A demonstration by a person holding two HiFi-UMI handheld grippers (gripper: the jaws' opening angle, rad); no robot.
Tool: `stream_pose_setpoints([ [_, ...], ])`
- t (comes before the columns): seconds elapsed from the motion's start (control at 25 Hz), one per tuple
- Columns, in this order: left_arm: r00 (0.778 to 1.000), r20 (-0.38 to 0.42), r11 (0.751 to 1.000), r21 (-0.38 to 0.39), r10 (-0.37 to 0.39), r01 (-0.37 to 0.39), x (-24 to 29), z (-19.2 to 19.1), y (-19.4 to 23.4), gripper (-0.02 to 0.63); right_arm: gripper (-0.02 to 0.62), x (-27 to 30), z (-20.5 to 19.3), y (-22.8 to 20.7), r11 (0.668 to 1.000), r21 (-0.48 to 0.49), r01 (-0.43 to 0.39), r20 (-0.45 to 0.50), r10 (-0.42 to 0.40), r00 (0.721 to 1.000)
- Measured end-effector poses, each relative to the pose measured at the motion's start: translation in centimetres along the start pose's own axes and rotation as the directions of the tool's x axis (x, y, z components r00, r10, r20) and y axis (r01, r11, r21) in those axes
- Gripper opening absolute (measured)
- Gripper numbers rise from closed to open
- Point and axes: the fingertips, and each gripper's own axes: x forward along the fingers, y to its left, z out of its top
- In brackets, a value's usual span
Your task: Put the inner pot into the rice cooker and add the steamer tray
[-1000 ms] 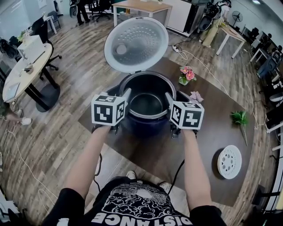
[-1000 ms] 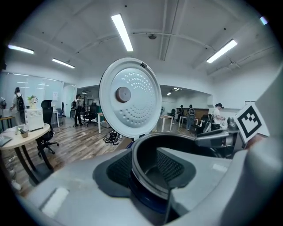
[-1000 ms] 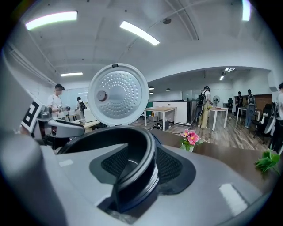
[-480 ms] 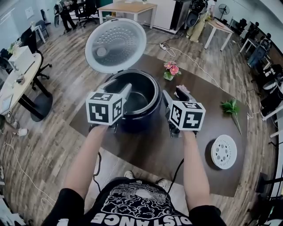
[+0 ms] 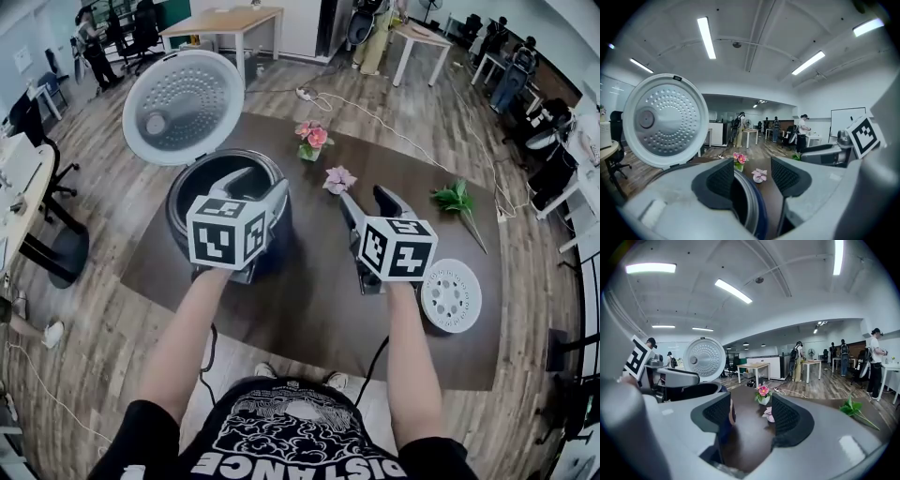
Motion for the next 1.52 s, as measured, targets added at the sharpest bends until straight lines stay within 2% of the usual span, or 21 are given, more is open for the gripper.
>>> stream_pose_setpoints([
  [0.24,0.995,-0.021,0.995,0.018,-0.102,0.102,3.1,-0.3,-5.9,0.25,0.288,-3.9,-0.6,-4.9,0.997,0.028,0.074,0.017,-0.074,0.997],
  [0.56,0.974,-0.052,0.974,0.043,-0.222,0.224,6.9,-0.6,-14.7,0.266,0.305,-10.0,-1.8,-12.0,0.98,0.069,0.184,0.019,-0.186,0.982],
  [0.96,0.923,-0.11,0.926,0.047,-0.368,0.375,10.0,-3.1,-25.5,0.278,0.31,-18.4,-5.6,-20.1,0.925,0.16,0.345,-0.006,-0.349,0.937],
  [1.12,0.896,-0.143,0.902,0.044,-0.42,0.43,11.2,-4.6,-29.5,0.287,0.31,-21.4,-7.8,-22.8,0.895,0.197,0.401,-0.026,-0.404,0.915],
  [1.36,0.867,-0.188,0.879,0.038,-0.461,0.475,12.9,-6.4,-35.3,0.287,0.313,-25.2,-10.4,-27.1,0.862,0.244,0.443,-0.053,-0.445,0.894],
  [1.52,0.858,-0.213,0.875,0.027,-0.468,0.484,13.8,-7.5,-37.4,0.287,0.313,-26.8,-11.9,-29.1,0.848,0.258,0.463,-0.072,-0.461,0.885],
])
